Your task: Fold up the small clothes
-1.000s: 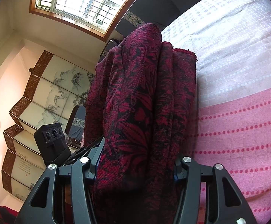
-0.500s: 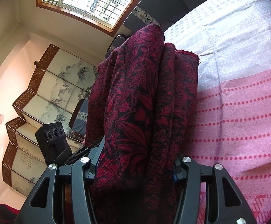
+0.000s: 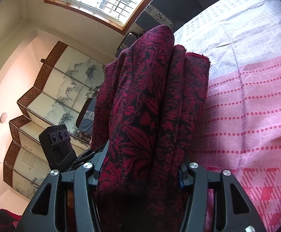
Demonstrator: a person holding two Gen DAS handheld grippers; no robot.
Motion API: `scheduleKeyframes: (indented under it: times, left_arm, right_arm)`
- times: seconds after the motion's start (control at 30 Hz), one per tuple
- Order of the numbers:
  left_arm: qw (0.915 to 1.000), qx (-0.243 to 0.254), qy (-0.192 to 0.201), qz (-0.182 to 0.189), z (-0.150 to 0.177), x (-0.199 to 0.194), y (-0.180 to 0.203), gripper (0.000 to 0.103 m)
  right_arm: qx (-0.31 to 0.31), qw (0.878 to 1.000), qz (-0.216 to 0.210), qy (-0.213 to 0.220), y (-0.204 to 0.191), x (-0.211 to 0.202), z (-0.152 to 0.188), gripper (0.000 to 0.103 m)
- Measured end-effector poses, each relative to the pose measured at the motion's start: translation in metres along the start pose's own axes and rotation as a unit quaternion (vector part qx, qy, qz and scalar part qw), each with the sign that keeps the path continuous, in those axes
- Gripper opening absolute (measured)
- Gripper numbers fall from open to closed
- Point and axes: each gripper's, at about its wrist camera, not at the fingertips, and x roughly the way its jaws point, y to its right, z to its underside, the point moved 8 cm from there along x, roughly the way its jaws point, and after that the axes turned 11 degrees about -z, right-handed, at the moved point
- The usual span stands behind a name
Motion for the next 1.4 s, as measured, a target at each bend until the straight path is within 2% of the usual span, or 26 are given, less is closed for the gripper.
scheduleKeyframes:
  times: [0.67, 1.4]
  left_arm:
    - [0.9998, 0.008, 0.017, -0.009, 0.006, -0.011, -0.007, 0.072]
    - [0.9995, 0.009, 0.029, -0.012, 0.017, -0.018, -0.007, 0.072]
  right_arm:
    - [-0.016, 1.0, -0.016, 0.001, 0.011, -0.005, -0.007, 0.05]
    - [-0.045, 0.999, -0.003, -0.009, 0.012, -0.002, -0.012, 0.05]
